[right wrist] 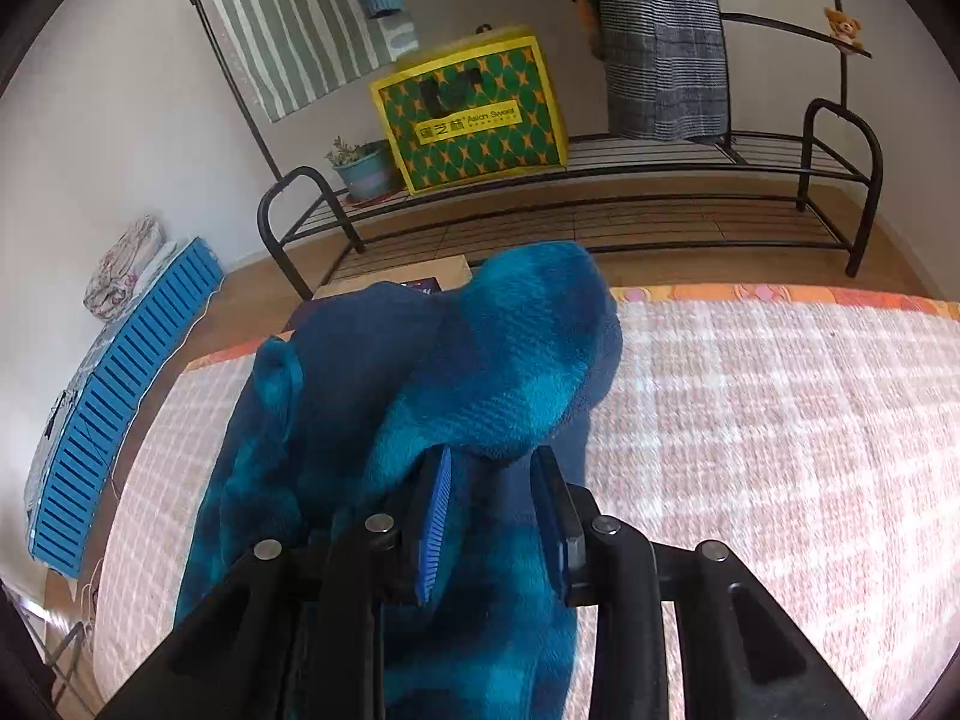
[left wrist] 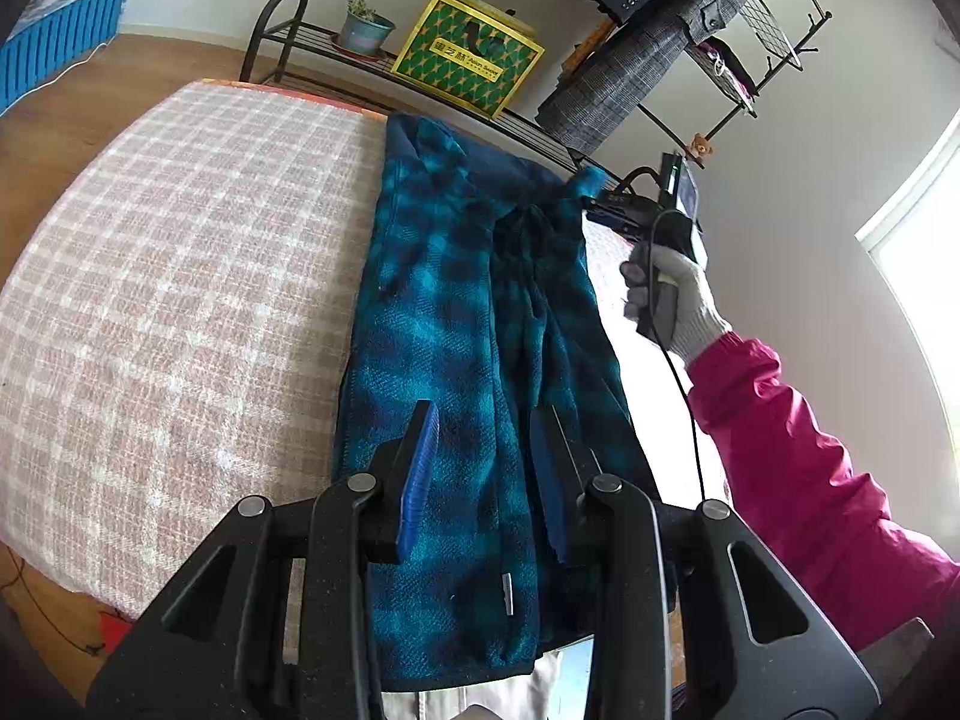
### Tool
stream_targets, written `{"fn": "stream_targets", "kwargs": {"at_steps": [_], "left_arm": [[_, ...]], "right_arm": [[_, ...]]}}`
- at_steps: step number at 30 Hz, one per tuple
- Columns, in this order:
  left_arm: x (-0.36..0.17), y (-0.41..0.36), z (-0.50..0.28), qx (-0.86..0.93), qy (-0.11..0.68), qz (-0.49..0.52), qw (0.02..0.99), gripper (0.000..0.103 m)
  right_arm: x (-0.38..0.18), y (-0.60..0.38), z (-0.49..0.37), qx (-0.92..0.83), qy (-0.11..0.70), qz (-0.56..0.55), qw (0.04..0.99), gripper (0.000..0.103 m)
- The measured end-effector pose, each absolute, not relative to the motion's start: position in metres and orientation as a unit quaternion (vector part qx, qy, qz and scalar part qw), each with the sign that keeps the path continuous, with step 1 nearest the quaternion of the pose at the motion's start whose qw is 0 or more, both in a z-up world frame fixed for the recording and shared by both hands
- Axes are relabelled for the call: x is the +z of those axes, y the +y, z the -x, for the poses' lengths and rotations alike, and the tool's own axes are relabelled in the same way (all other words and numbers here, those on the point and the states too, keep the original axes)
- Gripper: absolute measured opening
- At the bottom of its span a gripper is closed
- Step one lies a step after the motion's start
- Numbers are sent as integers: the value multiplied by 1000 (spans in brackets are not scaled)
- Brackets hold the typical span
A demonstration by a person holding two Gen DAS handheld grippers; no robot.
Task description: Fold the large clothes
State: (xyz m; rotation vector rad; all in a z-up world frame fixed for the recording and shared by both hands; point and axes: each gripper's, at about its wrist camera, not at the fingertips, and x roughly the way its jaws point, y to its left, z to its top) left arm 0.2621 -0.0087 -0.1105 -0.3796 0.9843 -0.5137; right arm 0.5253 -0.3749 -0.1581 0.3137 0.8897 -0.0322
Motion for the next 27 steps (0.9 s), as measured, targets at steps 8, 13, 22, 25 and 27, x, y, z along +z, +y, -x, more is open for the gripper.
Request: {"fn": "stream_targets", "kwargs": {"at_steps": [8,13,22,25,27], "left_arm": [[-117,-8,-269,-240,480,183,824,31],[-118,-3,-269,-237,480,187,824,31],[-113,-3,-261,-240,470,186,828,31],[-112,-10,-257,-239,467,169,834,31],[-115,-13,-256,-233,470,156,837,31]], "right_arm": [[-212,-345,-590,-8,483,-106,869,31],[-187,-377,-562,9,452,-182,873,31],[-161,-368,-462,53,465,-181,865,29],[-175,-344,-469,48,484,-157,859,29],[-191,-330,-479,41,504,-149,850,30]]}}
